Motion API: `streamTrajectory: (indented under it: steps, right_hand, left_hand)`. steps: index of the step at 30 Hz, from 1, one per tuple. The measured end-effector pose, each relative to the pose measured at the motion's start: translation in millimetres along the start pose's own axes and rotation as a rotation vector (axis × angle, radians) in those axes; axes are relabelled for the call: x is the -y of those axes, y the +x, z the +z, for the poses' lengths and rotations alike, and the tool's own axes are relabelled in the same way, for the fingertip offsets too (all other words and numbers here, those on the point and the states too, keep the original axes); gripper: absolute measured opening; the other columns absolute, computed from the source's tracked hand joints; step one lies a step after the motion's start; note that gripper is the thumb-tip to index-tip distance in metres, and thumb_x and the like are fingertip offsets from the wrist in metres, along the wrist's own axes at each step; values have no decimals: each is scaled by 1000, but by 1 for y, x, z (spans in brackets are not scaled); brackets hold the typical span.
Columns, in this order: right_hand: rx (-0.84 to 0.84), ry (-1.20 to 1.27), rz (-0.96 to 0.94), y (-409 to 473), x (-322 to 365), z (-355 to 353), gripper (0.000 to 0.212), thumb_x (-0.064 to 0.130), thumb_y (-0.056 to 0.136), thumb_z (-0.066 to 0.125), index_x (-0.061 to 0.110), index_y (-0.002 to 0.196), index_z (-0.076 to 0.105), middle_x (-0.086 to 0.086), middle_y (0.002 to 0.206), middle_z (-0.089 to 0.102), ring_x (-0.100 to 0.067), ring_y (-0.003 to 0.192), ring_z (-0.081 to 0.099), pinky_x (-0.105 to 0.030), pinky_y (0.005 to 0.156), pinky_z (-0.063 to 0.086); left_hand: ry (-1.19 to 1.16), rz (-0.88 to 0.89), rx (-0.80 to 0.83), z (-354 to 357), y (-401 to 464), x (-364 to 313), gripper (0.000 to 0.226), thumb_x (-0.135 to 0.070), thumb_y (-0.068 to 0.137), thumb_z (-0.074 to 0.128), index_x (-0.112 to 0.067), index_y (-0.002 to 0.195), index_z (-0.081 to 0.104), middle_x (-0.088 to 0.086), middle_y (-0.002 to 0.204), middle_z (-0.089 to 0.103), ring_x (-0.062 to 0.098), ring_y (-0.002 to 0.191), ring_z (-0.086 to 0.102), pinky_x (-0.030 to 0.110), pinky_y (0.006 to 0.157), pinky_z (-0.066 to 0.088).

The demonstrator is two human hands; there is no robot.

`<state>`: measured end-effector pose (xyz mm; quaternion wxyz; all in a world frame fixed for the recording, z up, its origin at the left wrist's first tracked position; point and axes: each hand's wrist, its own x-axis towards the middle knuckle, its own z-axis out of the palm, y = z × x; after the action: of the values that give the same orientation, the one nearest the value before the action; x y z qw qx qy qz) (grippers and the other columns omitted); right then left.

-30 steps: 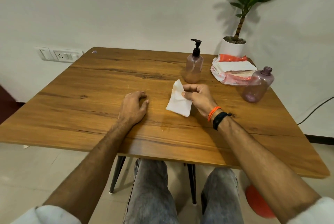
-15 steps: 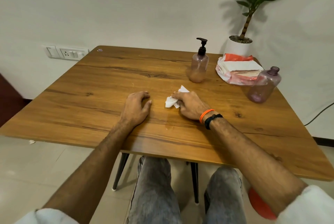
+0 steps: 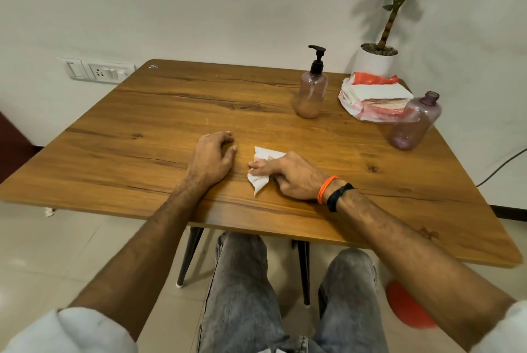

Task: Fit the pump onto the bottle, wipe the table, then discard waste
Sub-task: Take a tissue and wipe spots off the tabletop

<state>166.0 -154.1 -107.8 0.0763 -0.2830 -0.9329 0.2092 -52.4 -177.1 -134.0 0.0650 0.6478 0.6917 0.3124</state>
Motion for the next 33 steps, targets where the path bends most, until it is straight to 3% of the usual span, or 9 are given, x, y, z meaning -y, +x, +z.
streamTrajectory:
  steps: [2, 6, 11, 14, 17, 20, 23, 29, 33]
  right_hand:
    - [24, 36, -49, -10, 3, 0, 58, -14, 82, 45, 16, 127, 63, 2, 140, 54, -7, 137, 41, -14, 116, 18]
    - [28, 122, -108, -28, -5, -9, 53, -20, 76, 46, 11, 110, 74, -1, 124, 66, -8, 126, 54, -24, 112, 36]
    - [-67, 70, -27, -37, -15, -21, 45, -10, 76, 52, 21, 95, 79, 6, 125, 66, -7, 118, 59, -15, 100, 44]
    - [-4, 111, 26, -37, -13, -23, 34, 9, 77, 61, 27, 102, 77, 12, 127, 64, -2, 113, 61, -15, 91, 49]
    - [52, 25, 53, -33, -12, -22, 42, 32, 87, 65, 34, 129, 61, 9, 128, 65, -9, 111, 61, -25, 96, 49]
    - [49, -47, 52, -29, -11, -15, 46, 18, 93, 56, 32, 137, 53, 1, 128, 65, -18, 111, 62, -37, 98, 48]
    - [10, -52, 39, -25, -8, -10, 46, 7, 94, 52, 27, 135, 56, 5, 139, 57, -15, 129, 52, -34, 110, 40]
    - [-111, -23, -25, -23, -2, -4, 44, -3, 88, 55, 22, 122, 68, 4, 129, 64, -11, 125, 56, -29, 108, 43]
    - [-33, 97, -119, -32, 4, -1, 46, -9, 83, 53, 19, 113, 73, 5, 124, 66, -1, 123, 55, -24, 108, 42]
  left_hand:
    - [-1, 5, -3, 0, -2, 0, 32, -20, 92, 60, -4, 119, 65, 8, 130, 63, 26, 123, 54, 37, 107, 39]
    - [-8, 10, 7, -1, -5, 0, 32, -21, 92, 60, -5, 120, 64, 7, 131, 62, 25, 122, 54, 36, 107, 39]
    - [-13, 2, 9, -1, -6, 1, 32, -22, 93, 58, -6, 119, 64, 6, 132, 62, 25, 123, 52, 36, 108, 38]
    - [-15, 0, 1, -1, -5, 1, 31, -21, 92, 59, -5, 118, 65, 7, 131, 62, 26, 123, 53, 37, 108, 38]
    - [-16, 0, -3, 0, -4, 2, 31, -21, 92, 59, -5, 117, 65, 7, 131, 63, 26, 122, 54, 37, 107, 39]
    - [-13, 1, -13, 0, -4, 2, 30, -20, 91, 60, -4, 116, 66, 8, 130, 63, 27, 121, 55, 38, 107, 39]
    - [-10, -2, -12, 0, -5, 2, 31, -20, 91, 59, -5, 117, 65, 7, 131, 63, 26, 122, 54, 35, 107, 38]
    - [3, 1, -14, 1, -4, 2, 32, -21, 92, 58, -6, 119, 64, 7, 132, 62, 25, 123, 53, 37, 108, 37]
    - [7, 9, -8, 2, -3, 5, 32, -22, 92, 58, -7, 120, 64, 7, 131, 62, 26, 122, 53, 39, 107, 39]
